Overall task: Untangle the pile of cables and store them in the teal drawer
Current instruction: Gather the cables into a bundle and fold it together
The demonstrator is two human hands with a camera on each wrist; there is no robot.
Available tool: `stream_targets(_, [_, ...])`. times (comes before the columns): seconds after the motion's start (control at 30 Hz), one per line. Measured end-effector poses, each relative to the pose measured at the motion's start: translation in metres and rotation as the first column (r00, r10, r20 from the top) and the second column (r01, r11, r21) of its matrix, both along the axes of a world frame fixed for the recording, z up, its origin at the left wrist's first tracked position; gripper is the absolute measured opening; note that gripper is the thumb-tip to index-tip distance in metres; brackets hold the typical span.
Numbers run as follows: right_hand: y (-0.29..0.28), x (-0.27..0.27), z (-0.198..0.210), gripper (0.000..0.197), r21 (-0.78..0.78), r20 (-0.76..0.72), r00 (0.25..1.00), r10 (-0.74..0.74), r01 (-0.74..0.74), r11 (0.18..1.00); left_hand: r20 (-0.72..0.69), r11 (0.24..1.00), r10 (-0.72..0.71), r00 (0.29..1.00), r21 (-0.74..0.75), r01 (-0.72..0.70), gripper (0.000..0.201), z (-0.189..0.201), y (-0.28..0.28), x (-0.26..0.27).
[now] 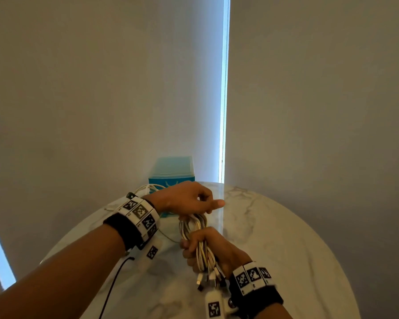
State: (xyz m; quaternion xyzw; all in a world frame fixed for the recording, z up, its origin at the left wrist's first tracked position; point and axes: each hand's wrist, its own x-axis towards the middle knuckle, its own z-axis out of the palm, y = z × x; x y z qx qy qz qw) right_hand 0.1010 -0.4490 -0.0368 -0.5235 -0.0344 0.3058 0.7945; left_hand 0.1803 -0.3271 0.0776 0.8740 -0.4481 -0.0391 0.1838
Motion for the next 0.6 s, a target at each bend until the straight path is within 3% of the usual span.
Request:
stream_targets(0.13, [-0.015,0.006,-0.001,0.018,-0.003,-0.033,0.992,-0.124,0.124,0.992,-0.070,0.996,-0.043,0.997,0.075,0.048,0.050,0.011,0.004,-0.002])
stream_targets(0.23, [-0.023,0.004,0.000,0.008,-0.012,-0.052,0.976,-0.209,0.209,0.978,0.035,0.990,-0.061,0.998,0.133,0.056,0.058,0.006,0.011,0.010])
stream_targets(0.33, [-0.025,-0.002,0.003,0.010,-0.018,-0.059,0.961,-0.270,0.269,0.963,0.035,0.989,-0.058,0.998,0.140,0.053,0.066,-0.002,0.012,0.016])
stream_targets(0.5, [-0.031,-0.007,0.009,0.018,-0.037,-0.047,0.937,-0.345,0.344,0.938,0.205,0.957,-0.177,0.963,0.265,0.119,0.057,-0.010,0.012,0.015])
stream_targets(0.6, [-0.031,-0.006,0.008,0.011,-0.120,-0.026,0.936,-0.351,0.346,0.931,0.377,0.964,-0.224,0.899,0.222,0.148,0.048,-0.015,0.009,0.015])
